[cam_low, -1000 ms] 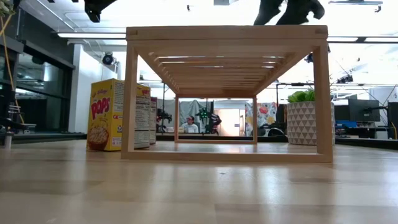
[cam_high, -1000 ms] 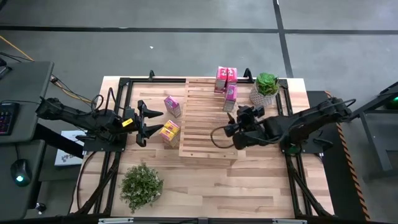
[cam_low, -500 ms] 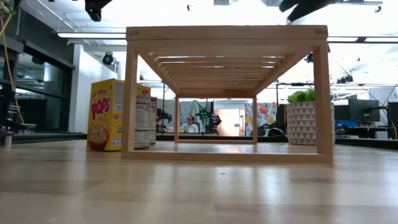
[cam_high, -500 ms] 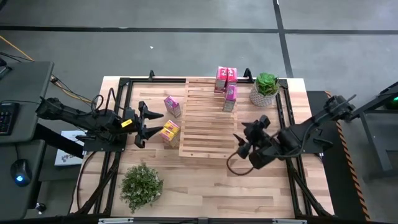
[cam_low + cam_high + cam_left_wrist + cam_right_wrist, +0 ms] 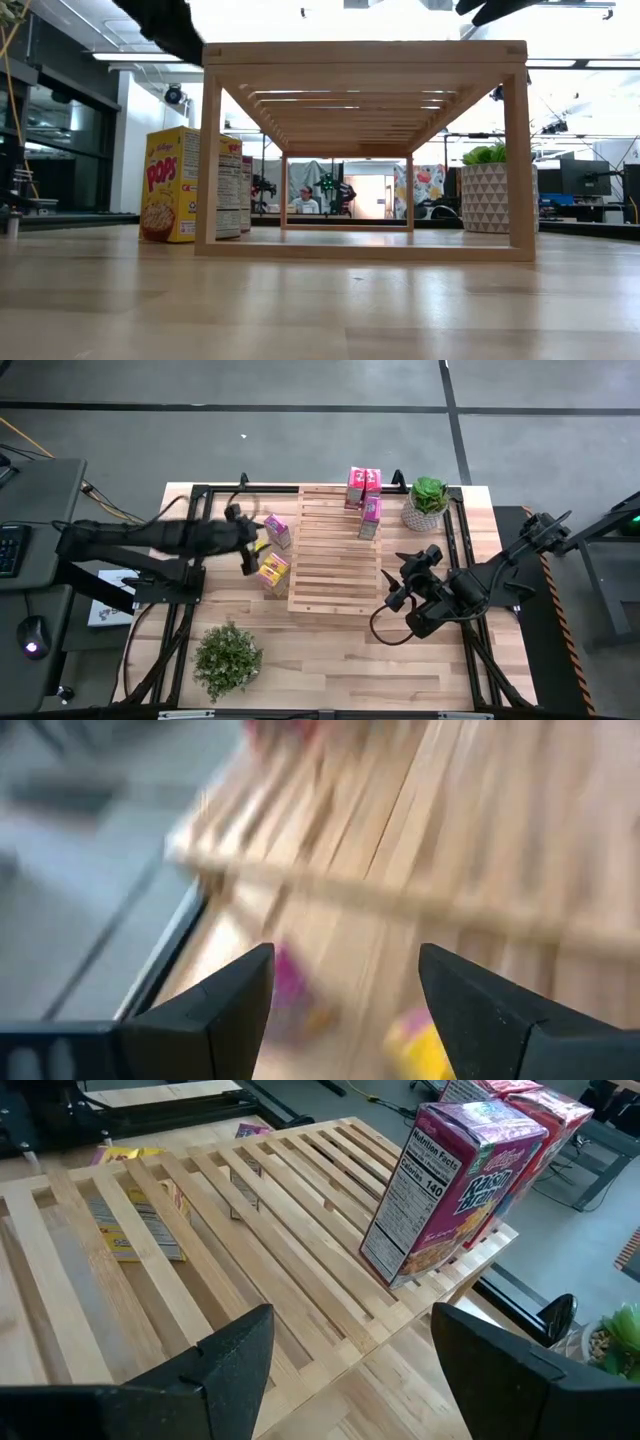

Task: Stack cereal on shelf
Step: Put the purple cereal box on the shelf aligned with the other purple cereal box

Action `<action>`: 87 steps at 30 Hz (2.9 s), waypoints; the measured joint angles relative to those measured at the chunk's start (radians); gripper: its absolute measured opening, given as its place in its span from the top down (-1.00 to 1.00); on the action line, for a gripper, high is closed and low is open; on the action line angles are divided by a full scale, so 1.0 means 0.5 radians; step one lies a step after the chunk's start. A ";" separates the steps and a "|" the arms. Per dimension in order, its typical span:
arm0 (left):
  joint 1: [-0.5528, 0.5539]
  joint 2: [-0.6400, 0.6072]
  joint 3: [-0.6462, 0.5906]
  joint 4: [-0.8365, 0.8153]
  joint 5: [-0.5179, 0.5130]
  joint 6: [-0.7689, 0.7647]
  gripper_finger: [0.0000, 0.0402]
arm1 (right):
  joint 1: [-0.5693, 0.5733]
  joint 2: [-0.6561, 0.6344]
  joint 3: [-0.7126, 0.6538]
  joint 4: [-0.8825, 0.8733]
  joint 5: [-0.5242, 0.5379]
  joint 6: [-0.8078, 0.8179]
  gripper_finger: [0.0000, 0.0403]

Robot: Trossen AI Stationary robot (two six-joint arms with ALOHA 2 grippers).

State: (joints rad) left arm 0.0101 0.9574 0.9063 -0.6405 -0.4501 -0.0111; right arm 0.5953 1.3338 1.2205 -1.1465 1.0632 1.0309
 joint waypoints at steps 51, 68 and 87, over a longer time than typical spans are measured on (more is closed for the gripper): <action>0.213 0.759 0.338 -0.540 -0.162 1.175 -0.19 | 0.001 0.002 -0.002 0.013 -0.003 -0.036 -0.31; 0.261 0.759 0.338 -0.531 -0.175 1.250 -0.36 | 0.001 0.002 -0.002 0.014 -0.003 -0.035 -0.31; 0.333 0.759 0.339 -0.422 -0.128 0.970 -0.72 | 0.000 0.002 -0.002 0.015 -0.003 -0.027 -0.31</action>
State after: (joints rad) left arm 0.1764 1.3369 1.0756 -0.8517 -0.5141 0.4740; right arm 0.5953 1.3350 1.2198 -1.1389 1.0615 1.0173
